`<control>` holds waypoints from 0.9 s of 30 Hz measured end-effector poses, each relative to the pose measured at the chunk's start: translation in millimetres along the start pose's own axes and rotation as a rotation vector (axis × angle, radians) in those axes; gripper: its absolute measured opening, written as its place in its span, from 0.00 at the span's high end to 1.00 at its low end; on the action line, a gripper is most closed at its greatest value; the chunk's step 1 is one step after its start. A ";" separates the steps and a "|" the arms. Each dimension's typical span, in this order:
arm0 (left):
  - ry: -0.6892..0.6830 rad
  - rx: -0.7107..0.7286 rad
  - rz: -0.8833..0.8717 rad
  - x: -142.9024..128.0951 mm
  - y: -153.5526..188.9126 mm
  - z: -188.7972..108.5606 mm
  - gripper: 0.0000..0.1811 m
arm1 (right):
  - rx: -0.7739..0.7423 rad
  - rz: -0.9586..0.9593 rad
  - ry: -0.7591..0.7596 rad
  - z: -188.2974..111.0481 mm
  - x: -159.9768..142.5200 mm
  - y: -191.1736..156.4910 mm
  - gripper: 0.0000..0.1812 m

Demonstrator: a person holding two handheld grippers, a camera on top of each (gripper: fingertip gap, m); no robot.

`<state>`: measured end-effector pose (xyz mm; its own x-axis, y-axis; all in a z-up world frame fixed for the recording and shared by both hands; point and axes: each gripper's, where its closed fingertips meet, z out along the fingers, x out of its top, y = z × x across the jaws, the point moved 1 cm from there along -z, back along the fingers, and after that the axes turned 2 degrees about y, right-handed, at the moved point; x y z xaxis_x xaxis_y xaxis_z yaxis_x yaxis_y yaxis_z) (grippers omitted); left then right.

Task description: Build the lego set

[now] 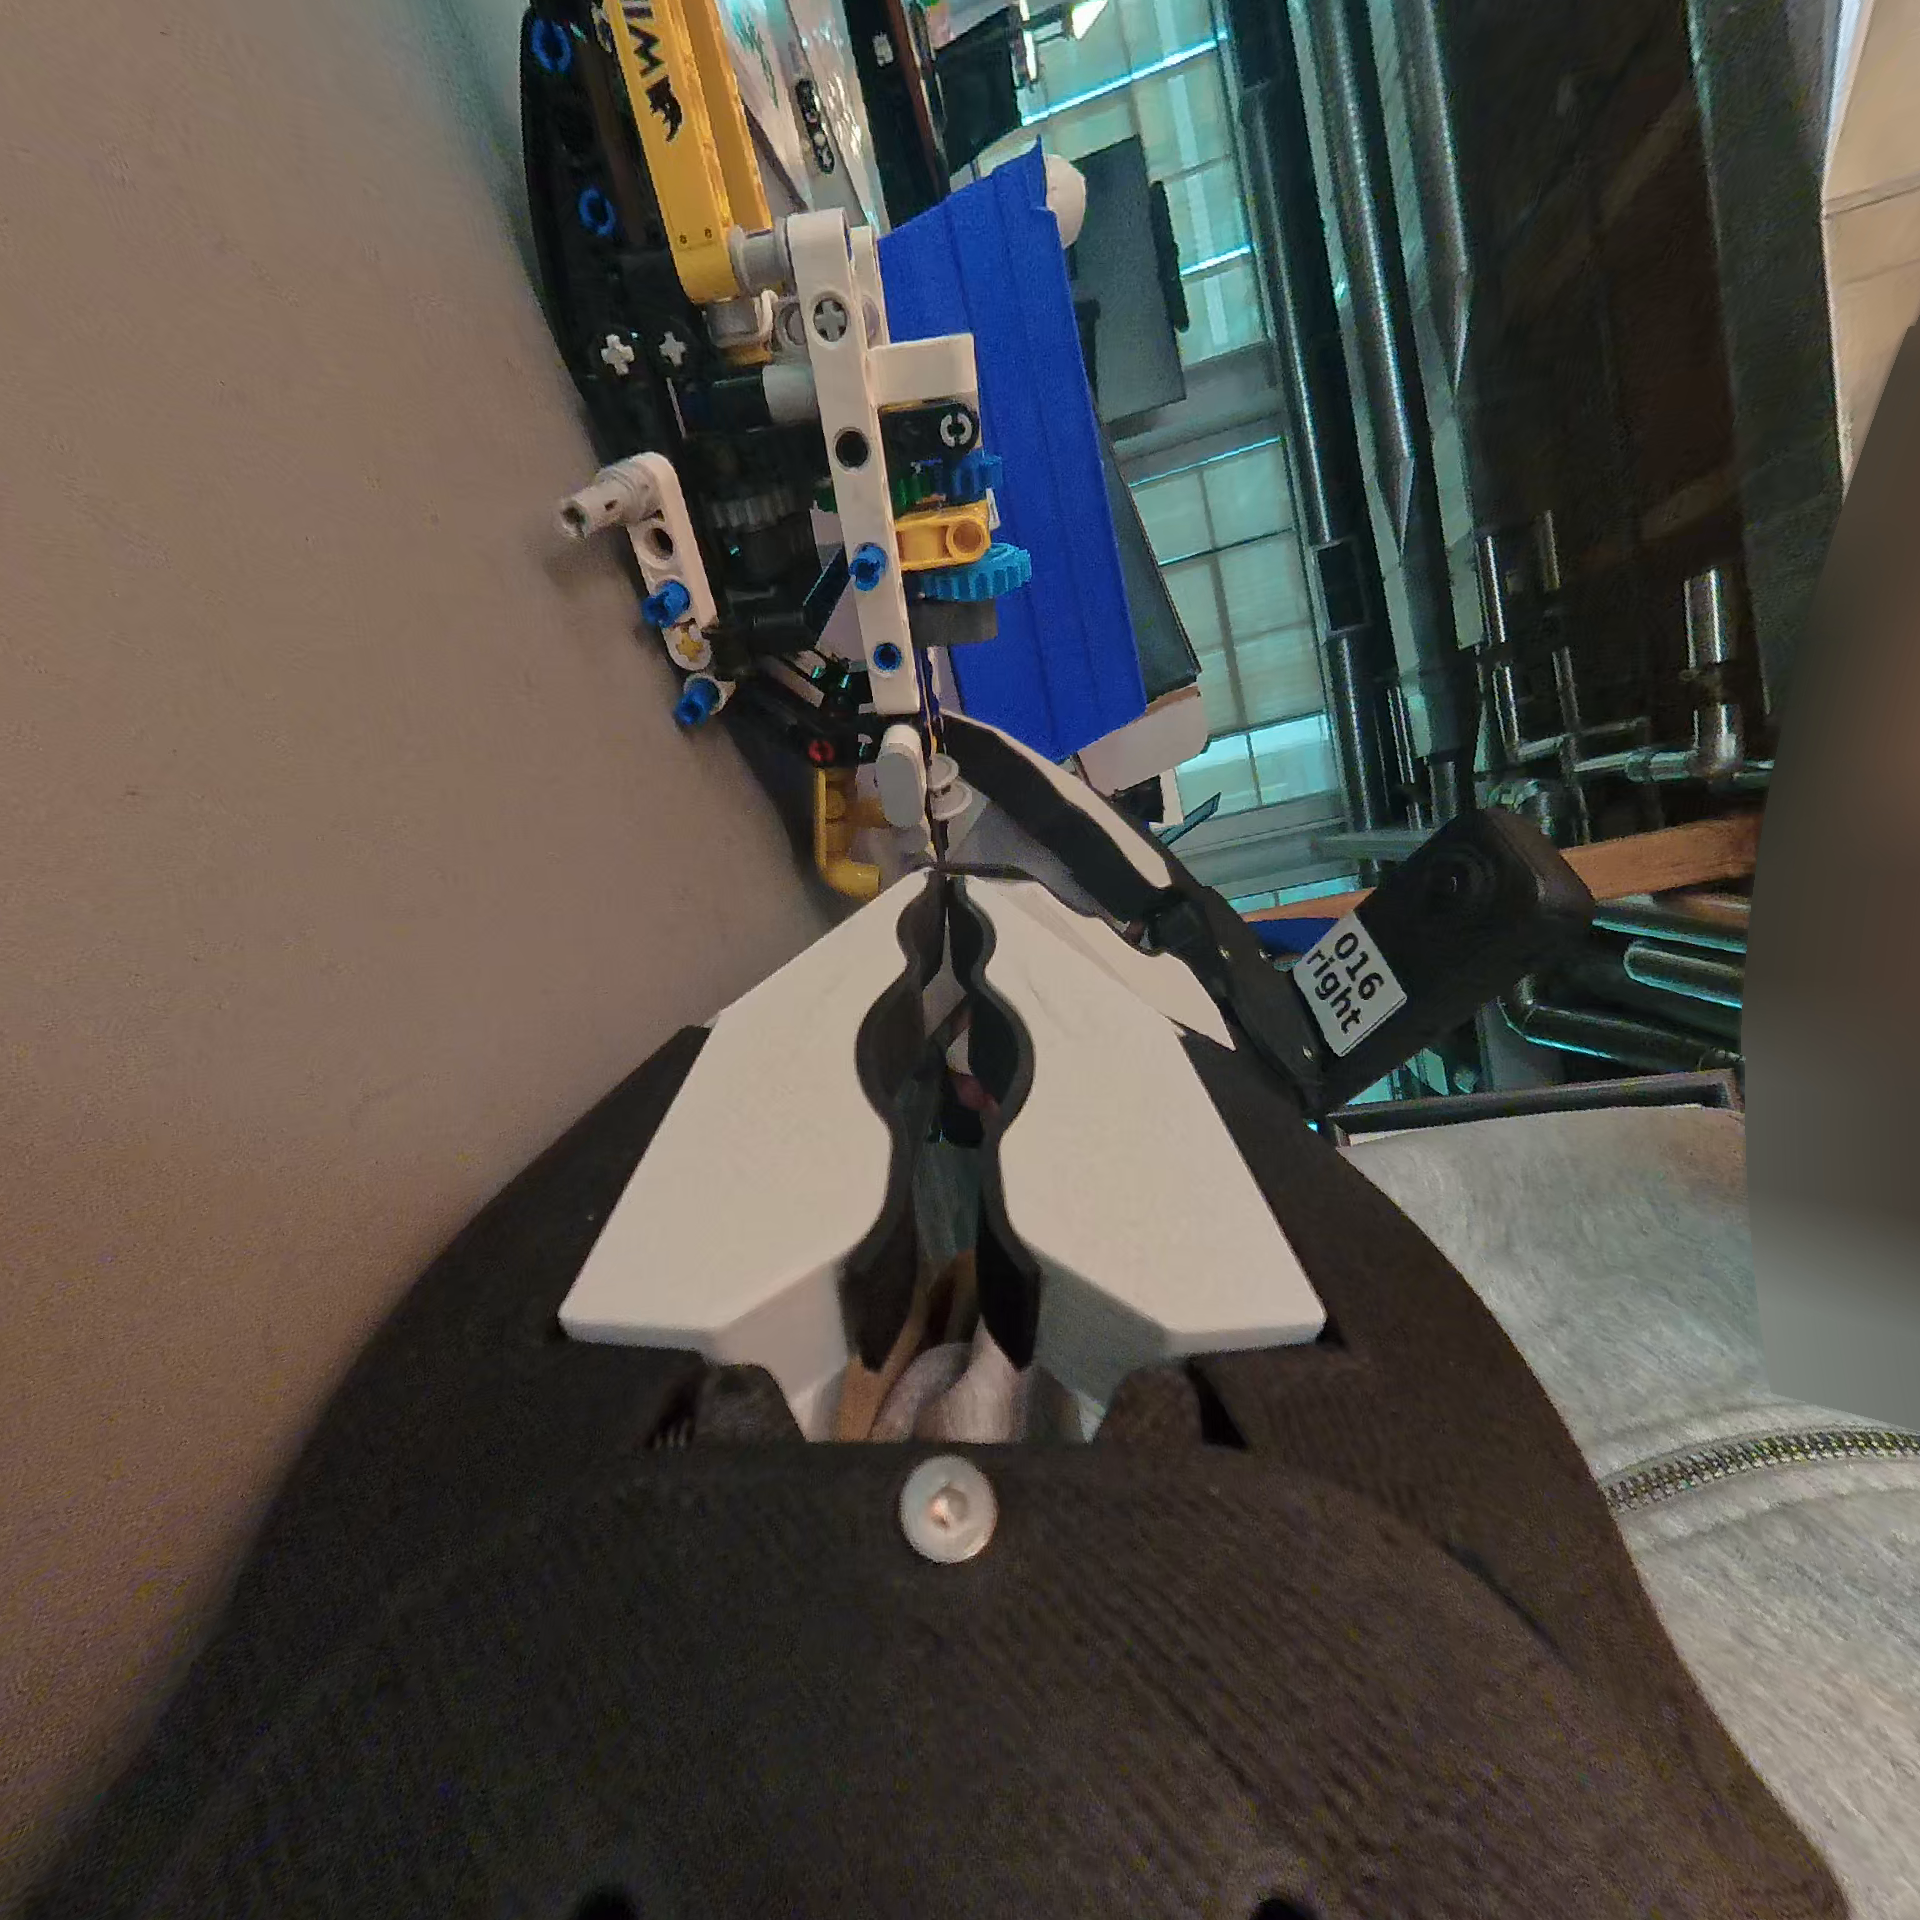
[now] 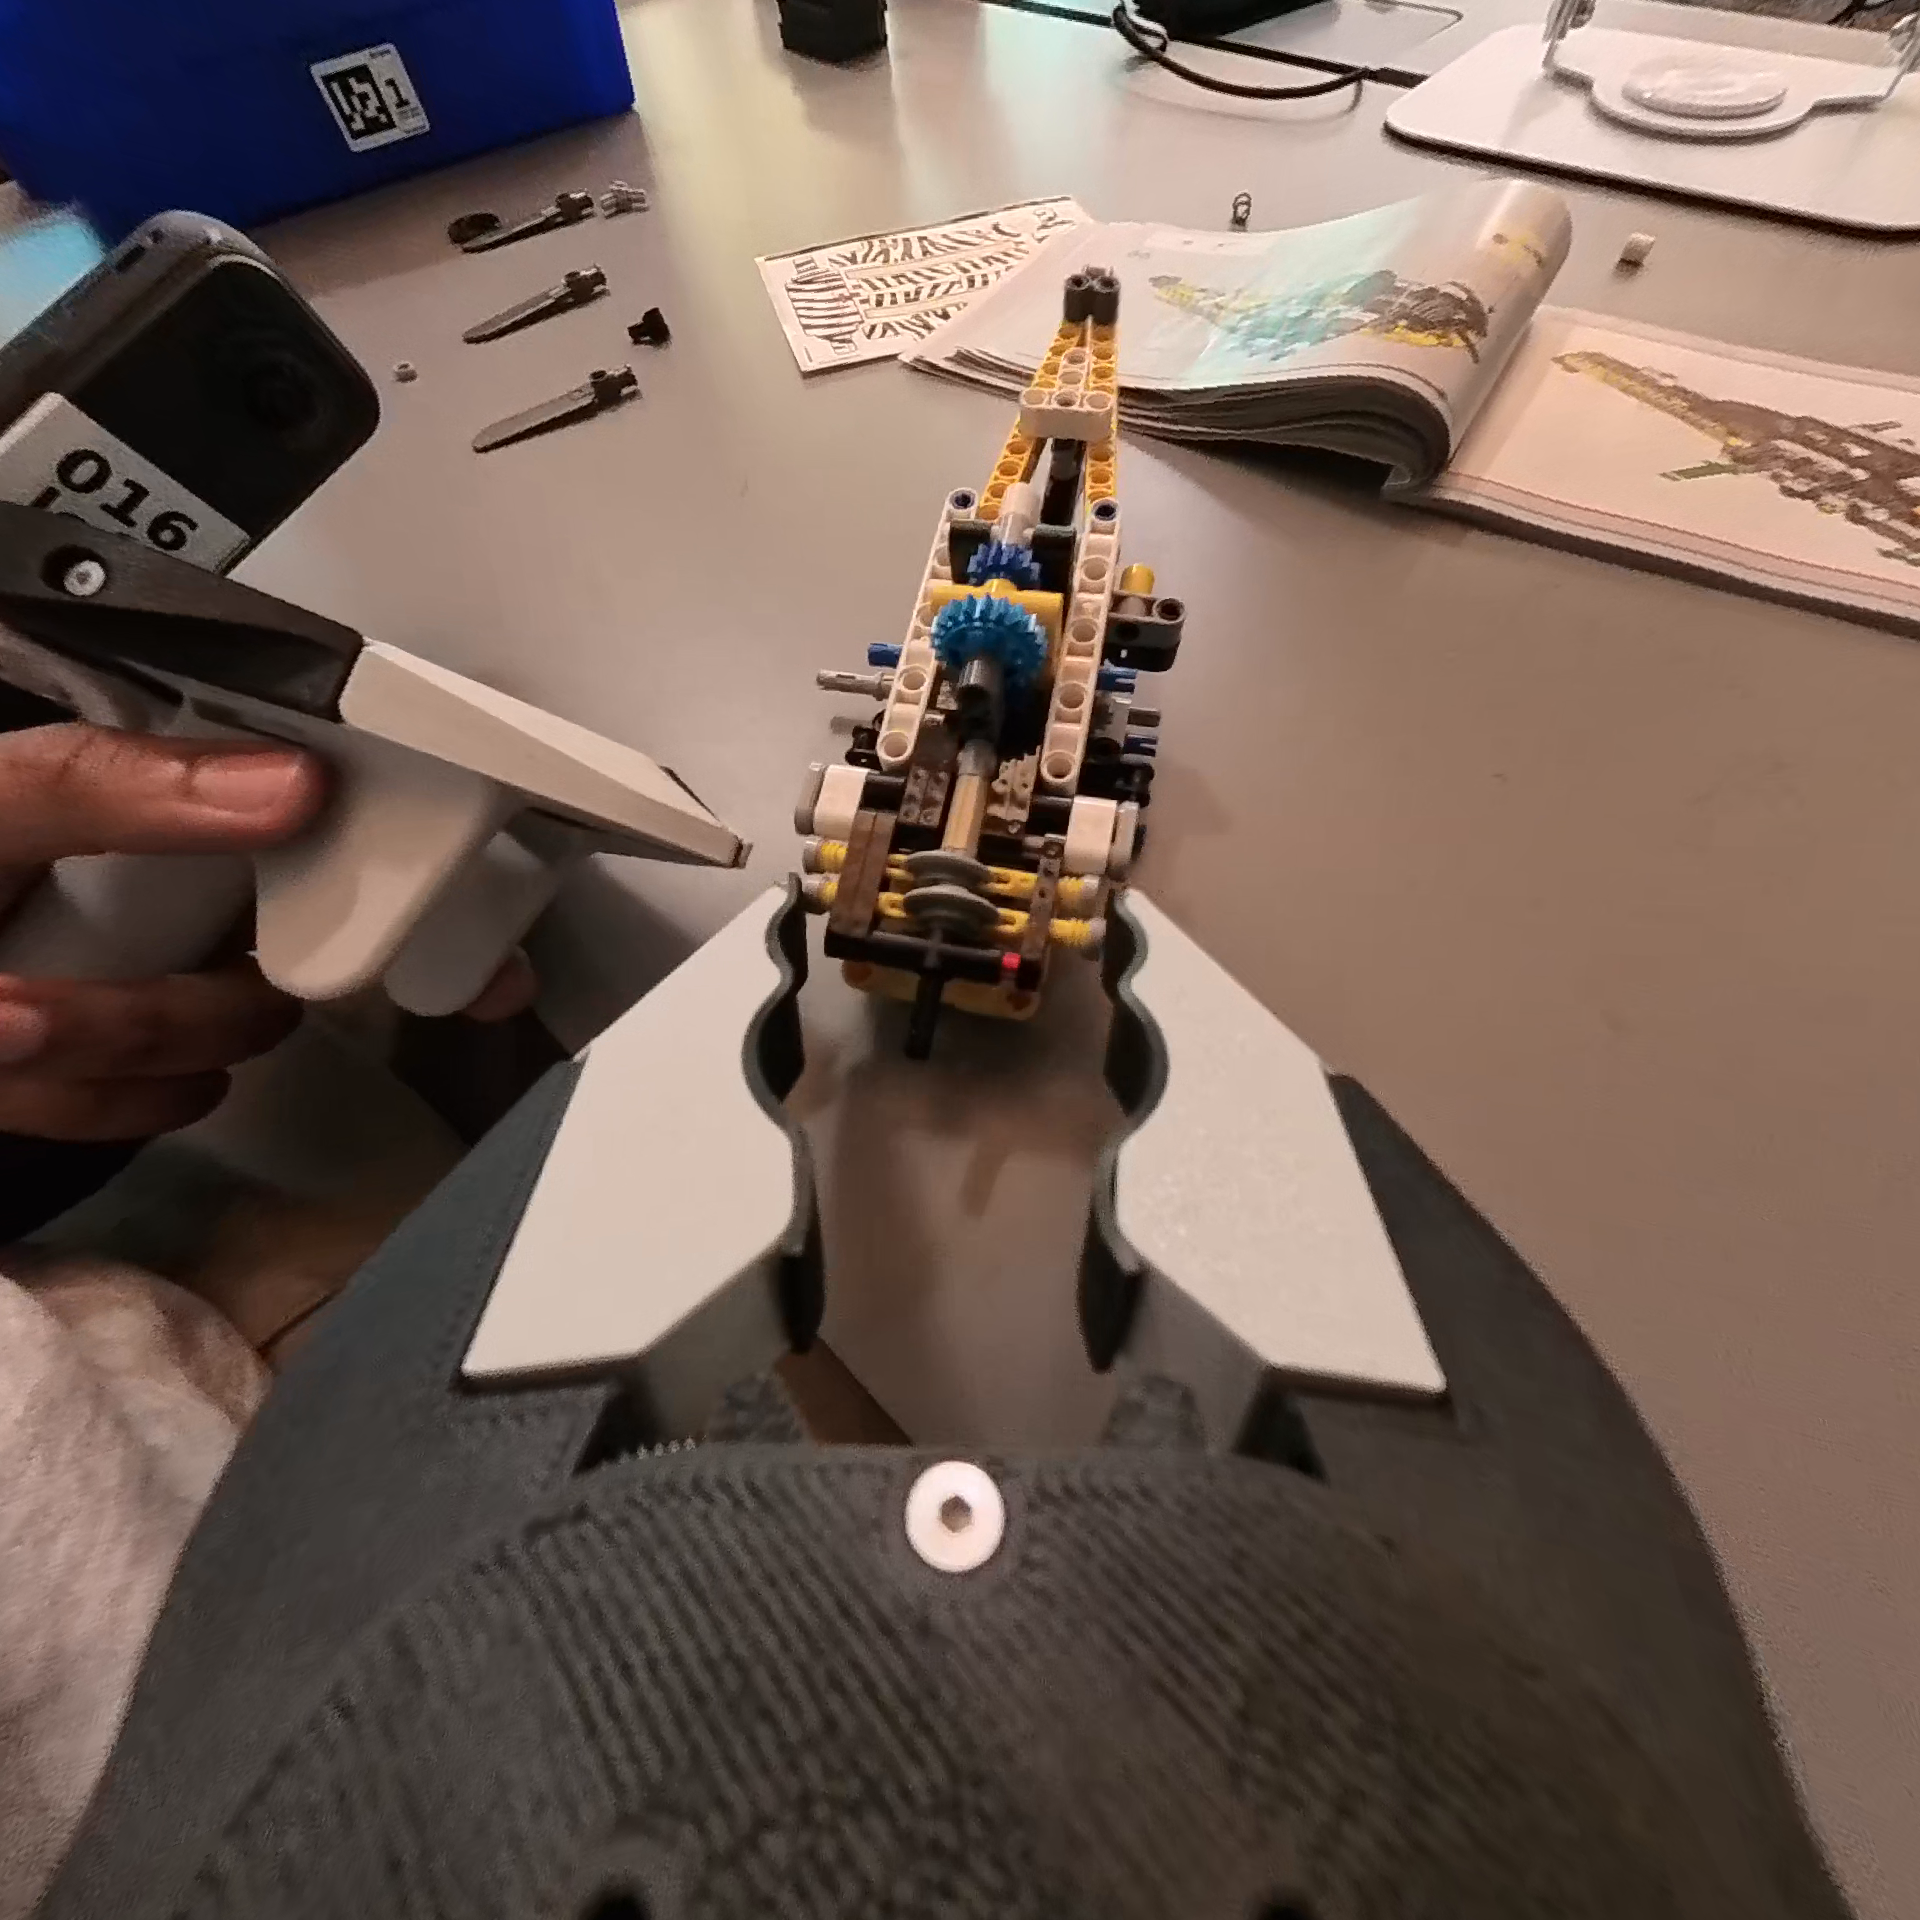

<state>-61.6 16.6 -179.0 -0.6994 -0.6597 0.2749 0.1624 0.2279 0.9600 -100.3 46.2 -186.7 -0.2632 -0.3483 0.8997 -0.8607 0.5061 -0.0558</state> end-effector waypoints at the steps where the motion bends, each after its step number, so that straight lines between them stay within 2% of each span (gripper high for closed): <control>1: -0.002 0.000 0.000 -0.2 0.1 0.0 1.00 | -0.001 0.001 0.000 0.0 -0.1 0.1 0.69; 10: -0.011 -0.005 0.002 -0.6 0.4 1.0 1.00 | -0.041 0.023 -0.032 -4.2 -4.0 16.9 0.69; 27: -0.034 -0.006 -0.001 -1.7 0.4 5.3 1.00 | -0.010 -0.013 -0.107 -4.5 -5.8 15.2 0.70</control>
<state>-64.0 21.7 -179.3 -0.7225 -0.6355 0.2723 0.1659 0.2230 0.9606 -109.9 59.5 -190.8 -0.2974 -0.4370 0.8489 -0.8602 0.5084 -0.0397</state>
